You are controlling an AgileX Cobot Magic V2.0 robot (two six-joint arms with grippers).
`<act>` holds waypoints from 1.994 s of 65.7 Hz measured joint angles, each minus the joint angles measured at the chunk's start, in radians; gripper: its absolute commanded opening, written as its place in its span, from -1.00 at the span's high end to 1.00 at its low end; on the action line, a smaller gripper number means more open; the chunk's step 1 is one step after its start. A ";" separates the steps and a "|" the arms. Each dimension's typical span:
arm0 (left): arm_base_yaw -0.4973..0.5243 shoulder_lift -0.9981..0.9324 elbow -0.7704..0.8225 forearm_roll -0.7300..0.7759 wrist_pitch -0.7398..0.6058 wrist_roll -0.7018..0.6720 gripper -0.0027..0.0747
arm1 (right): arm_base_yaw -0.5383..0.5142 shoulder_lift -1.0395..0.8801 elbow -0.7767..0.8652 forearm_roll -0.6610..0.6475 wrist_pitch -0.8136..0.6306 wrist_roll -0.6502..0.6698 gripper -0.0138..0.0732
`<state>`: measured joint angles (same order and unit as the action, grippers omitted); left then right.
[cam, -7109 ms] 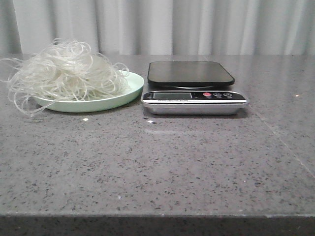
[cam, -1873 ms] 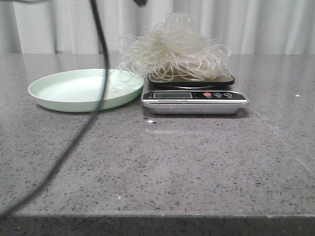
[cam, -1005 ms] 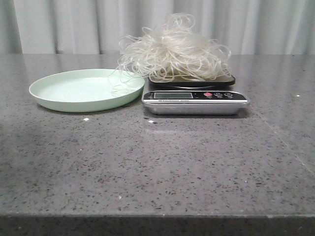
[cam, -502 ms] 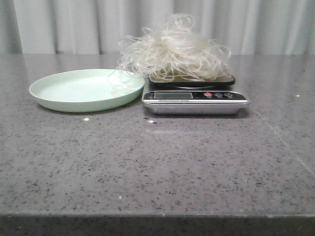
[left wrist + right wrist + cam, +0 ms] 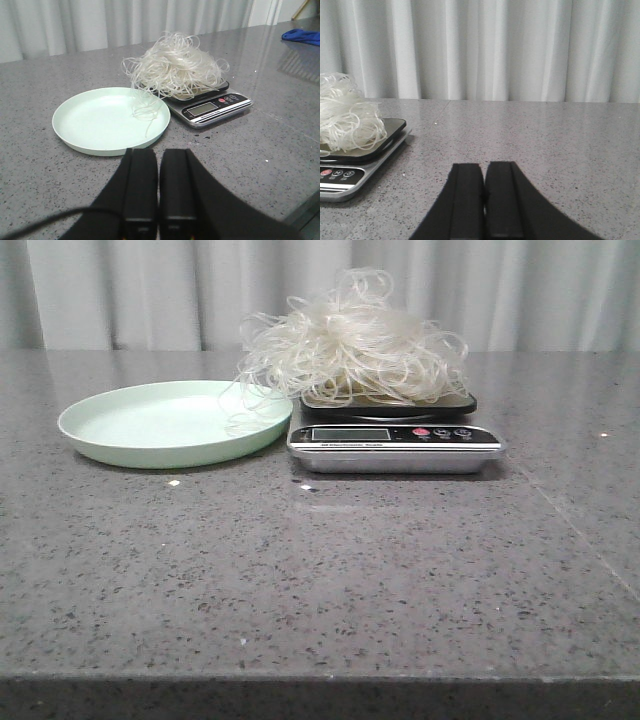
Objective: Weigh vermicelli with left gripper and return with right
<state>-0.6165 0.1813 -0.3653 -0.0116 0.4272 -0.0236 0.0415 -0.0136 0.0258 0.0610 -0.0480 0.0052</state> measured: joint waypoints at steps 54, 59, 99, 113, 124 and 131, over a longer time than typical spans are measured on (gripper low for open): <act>0.000 0.000 0.000 0.000 -0.020 0.000 0.60 | 0.000 0.373 -0.419 0.026 0.109 0.002 0.32; 0.000 0.000 0.000 0.000 -0.020 0.000 0.60 | 0.000 0.427 -0.421 0.026 0.081 0.002 0.32; 0.000 0.000 0.000 0.000 -0.025 0.000 0.60 | 0.377 0.998 -1.044 0.040 0.456 -0.020 -0.58; 0.000 0.000 0.000 0.000 -0.026 0.000 0.60 | 0.475 1.360 -1.351 0.040 0.628 -0.024 -0.58; 0.000 0.000 0.000 0.000 -0.026 0.000 0.60 | 0.474 1.602 -1.555 0.035 0.815 -0.024 -0.58; 0.000 0.000 0.000 0.000 -0.026 0.000 0.60 | 0.474 1.689 -1.640 0.015 0.891 -0.024 -0.58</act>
<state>-0.6165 0.1813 -0.3653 -0.0116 0.4011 -0.0236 0.5159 1.6757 -1.6137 0.0762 0.8431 -0.0187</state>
